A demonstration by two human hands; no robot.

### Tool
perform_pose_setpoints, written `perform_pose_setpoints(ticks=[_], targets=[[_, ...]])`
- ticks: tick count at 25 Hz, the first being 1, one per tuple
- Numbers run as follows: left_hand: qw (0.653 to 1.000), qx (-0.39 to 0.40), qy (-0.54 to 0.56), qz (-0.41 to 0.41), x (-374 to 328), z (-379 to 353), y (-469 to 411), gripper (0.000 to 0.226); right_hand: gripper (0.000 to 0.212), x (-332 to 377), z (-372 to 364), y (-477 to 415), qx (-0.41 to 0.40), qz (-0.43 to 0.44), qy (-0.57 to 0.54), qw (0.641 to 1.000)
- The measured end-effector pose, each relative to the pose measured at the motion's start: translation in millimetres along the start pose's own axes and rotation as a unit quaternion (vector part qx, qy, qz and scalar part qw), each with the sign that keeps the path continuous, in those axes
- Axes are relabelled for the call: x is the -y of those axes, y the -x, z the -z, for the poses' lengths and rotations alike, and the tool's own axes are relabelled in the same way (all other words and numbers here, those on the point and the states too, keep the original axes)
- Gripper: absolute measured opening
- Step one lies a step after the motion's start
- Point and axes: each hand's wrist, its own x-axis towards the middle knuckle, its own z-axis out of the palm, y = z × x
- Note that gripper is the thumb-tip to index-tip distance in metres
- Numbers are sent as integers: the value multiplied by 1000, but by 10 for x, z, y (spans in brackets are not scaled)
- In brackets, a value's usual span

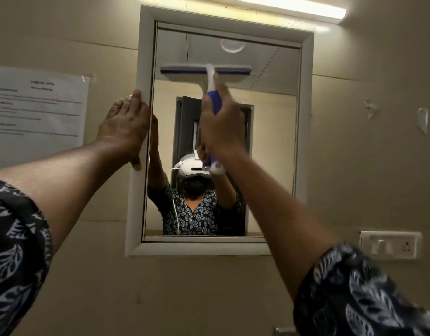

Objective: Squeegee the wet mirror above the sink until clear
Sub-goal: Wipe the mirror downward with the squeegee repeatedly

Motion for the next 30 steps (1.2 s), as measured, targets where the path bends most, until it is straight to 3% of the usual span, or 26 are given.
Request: perform_pose_setpoints(ticks=[6, 11, 15, 17, 20, 22, 24, 28, 30], targets=[[999, 38, -20, -25, 94, 38, 20, 142, 55, -373, 54, 1288, 88, -58, 37, 994], [998, 51, -33, -25, 84, 47, 25, 146, 49, -478, 93, 2134, 104, -90, 22, 990], [998, 44, -38, -20, 54, 41, 24, 144, 64, -531, 137, 2588, 124, -147, 66, 979], [998, 42, -40, -19, 49, 28, 18, 144, 65, -538, 145, 2756, 177, -179, 91, 964], [998, 37, -40, -19, 54, 3, 5, 145, 55, -481, 234, 2865, 154, -111, 153, 970], [999, 32, -41, -17, 54, -7, -2, 147, 74, -391, 185, 2847, 124, -114, 157, 973], [998, 34, -46, -16, 51, -1, -10, 147, 83, -352, 138, 2829, 173, -137, 212, 952], [997, 37, -66, -11, 24, -9, -19, 144, 43, -248, 338, 2262, 69, -93, 72, 991], [996, 46, -78, -8, -2, -2, -24, 140, 45, -144, 466, 1556, 50, -41, 32, 997]])
